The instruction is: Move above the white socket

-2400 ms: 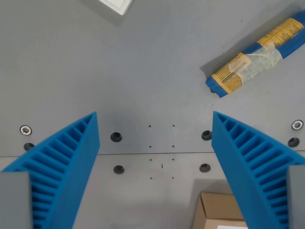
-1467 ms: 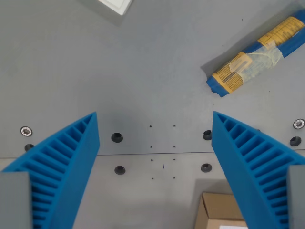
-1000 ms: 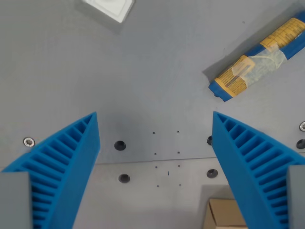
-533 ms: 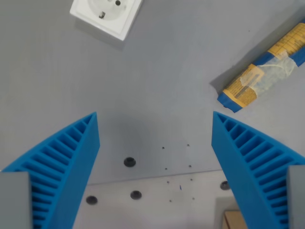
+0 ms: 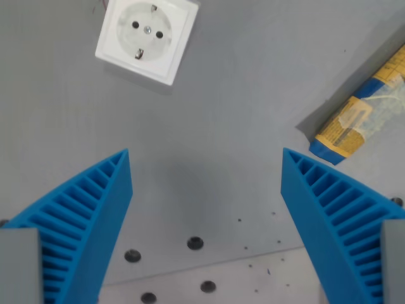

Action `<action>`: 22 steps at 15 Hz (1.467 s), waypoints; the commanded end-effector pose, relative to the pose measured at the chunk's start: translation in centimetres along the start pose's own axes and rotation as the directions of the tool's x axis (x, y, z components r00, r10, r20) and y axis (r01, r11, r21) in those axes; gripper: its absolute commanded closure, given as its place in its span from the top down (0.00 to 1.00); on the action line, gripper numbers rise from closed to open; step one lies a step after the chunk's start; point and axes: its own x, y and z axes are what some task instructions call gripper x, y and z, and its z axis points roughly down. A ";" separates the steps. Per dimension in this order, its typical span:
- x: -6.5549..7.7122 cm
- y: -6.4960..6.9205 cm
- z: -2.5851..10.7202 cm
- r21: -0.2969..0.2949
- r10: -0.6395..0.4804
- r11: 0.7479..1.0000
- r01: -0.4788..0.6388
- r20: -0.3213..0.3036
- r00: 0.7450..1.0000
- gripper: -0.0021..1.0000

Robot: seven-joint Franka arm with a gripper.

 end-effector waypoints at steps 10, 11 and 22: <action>3.4 -2.3 4.2 -0.024 0.315 0.949 -0.315 0.003 0.949 1.00; 3.6 -2.4 4.5 -0.023 0.322 0.947 -0.322 -0.003 0.947 1.00; 5.0 -3.6 7.2 -0.031 0.394 0.919 -0.394 -0.019 0.919 1.00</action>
